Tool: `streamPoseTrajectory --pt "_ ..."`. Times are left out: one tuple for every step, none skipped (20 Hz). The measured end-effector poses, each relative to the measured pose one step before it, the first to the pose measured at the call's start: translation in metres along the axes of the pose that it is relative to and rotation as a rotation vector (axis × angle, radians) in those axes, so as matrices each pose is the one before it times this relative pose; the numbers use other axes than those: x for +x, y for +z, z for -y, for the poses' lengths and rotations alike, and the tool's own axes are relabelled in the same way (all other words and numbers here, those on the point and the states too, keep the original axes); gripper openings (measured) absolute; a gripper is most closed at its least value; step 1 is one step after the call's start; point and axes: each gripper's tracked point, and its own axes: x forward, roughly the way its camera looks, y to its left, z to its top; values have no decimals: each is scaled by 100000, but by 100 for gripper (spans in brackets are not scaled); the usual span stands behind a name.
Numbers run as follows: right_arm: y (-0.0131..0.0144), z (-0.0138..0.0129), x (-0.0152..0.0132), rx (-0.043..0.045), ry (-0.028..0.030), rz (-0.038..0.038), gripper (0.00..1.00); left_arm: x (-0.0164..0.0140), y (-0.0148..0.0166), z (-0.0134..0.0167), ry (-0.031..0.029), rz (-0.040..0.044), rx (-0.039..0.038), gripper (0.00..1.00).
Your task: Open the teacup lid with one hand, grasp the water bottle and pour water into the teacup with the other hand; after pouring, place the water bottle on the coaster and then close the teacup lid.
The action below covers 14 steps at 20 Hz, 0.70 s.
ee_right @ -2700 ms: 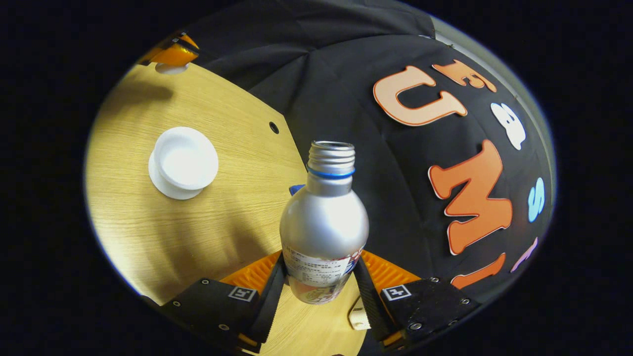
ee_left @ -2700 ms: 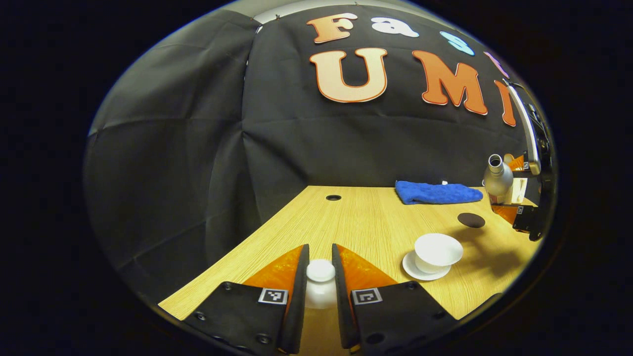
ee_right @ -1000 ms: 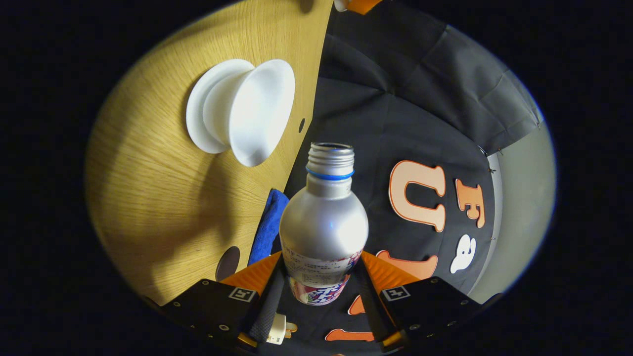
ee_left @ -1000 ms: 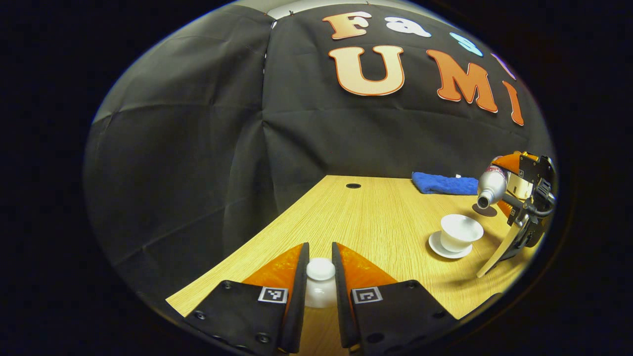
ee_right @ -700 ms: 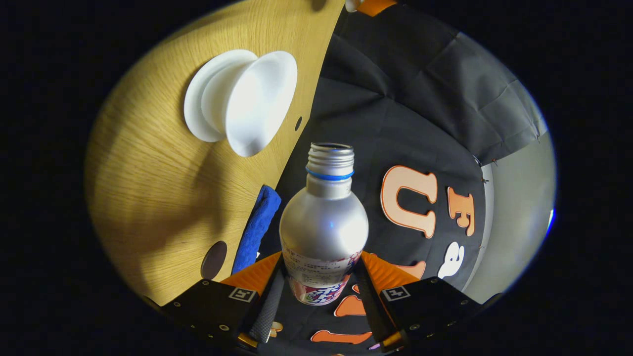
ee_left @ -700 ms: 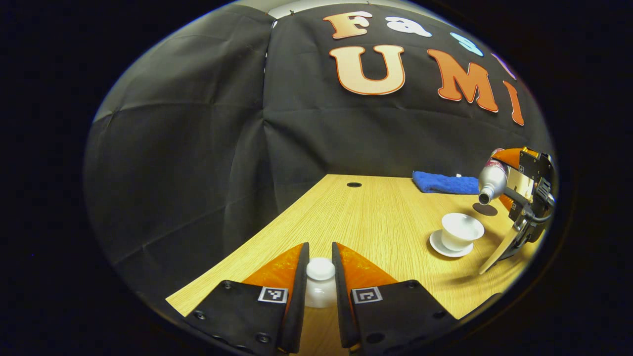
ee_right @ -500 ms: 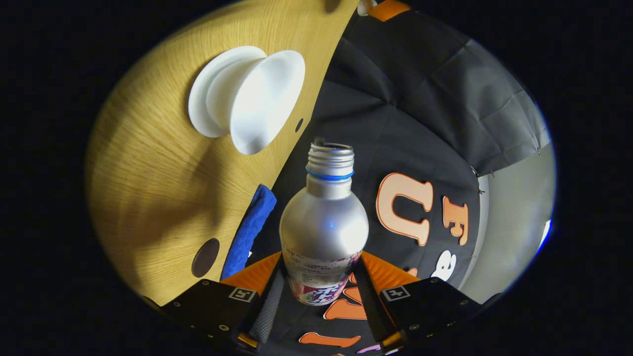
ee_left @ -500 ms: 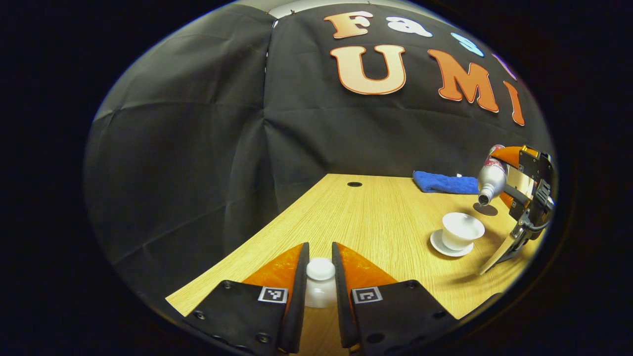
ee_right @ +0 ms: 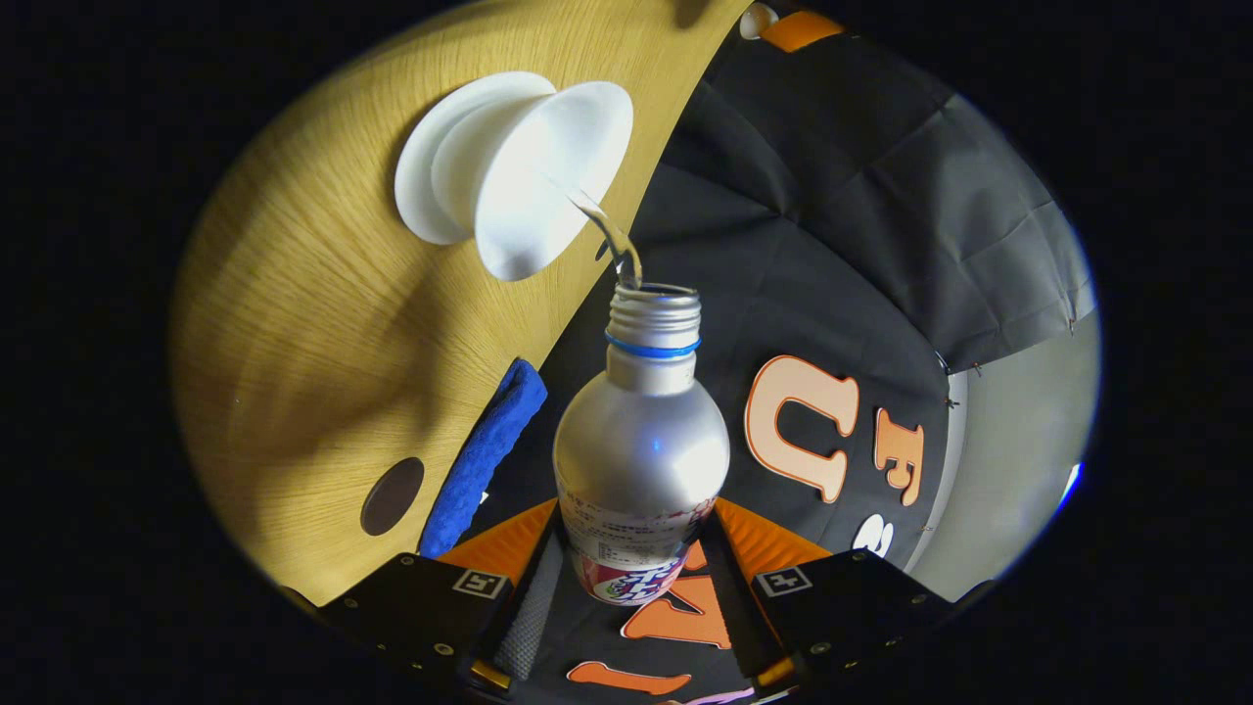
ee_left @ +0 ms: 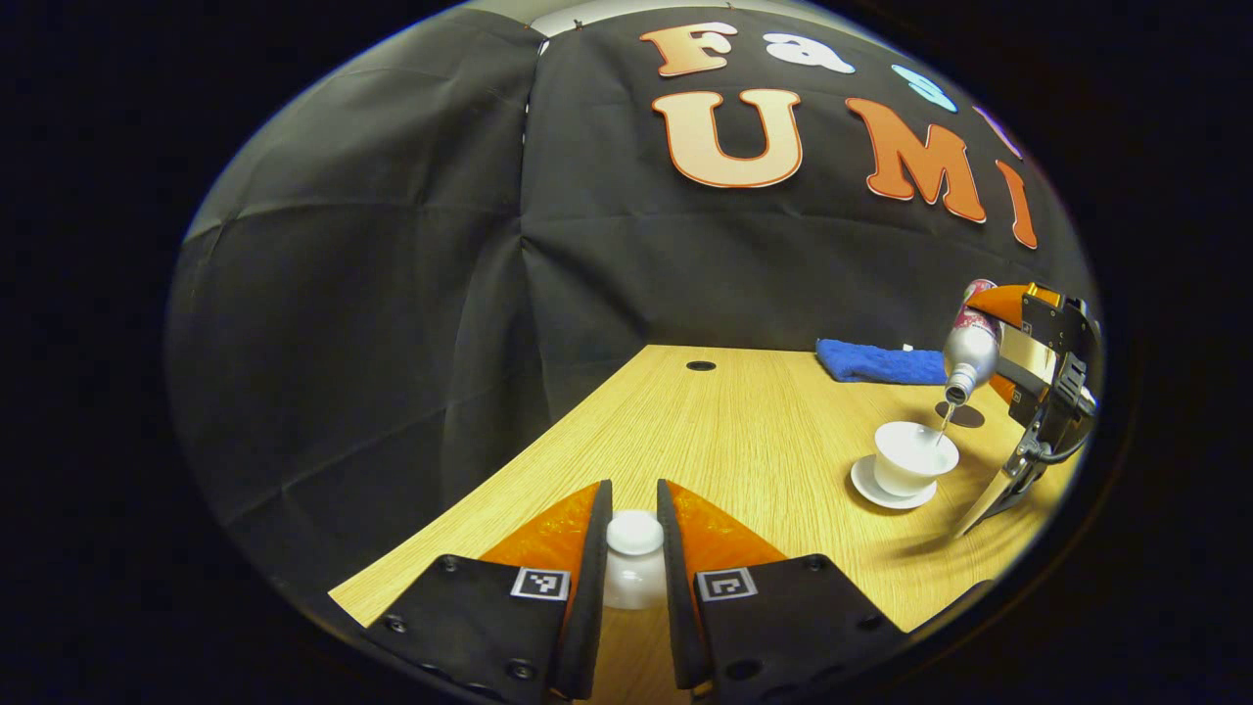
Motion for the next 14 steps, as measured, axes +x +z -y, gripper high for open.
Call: streamPoseTrajectory --pt "-109 248 198 -504 -578 128 77 63 -35 78 -251 -52 26 33" --pt "-99 281 119 -458 -433 277 77 20 76 21 6 135 17 33" --pt "52 92 87 -449 -261 330 77 12 85 118 -274 56 108 33" --pt "-61 259 87 -479 -530 277 77 14 73 73 67 188 195 33" --pt "-42 212 170 -323 -431 230 77 31 92 -12 -126 134 182 34" --pt "-84 153 53 -354 -427 196 77 16 220 29 95 315 234 34" --pt "-58 211 98 -379 -362 323 77 65 124 -51 -71 139 358 33" --pt "-127 242 177 -338 -492 209 77 -22 100 103 -63 290 220 33" --pt "-122 211 47 -56 -555 68 77 72 146 15 -171 159 252 33" --pt "-63 91 169 -26 -323 341 77 27 176 39 -82 278 92 34" --pt "-50 182 61 -429 -288 228 77 2 43 95 -108 74 159 33" --pt "-22 197 0 -732 -406 429 77 64 85 26 -53 52 146 33" --pt "4 47 0 -539 126 638 77 73 -56 98 -188 -37 132 33" --pt "108 -146 212 -145 649 1377 77 7 156 77 -128 228 62 33"
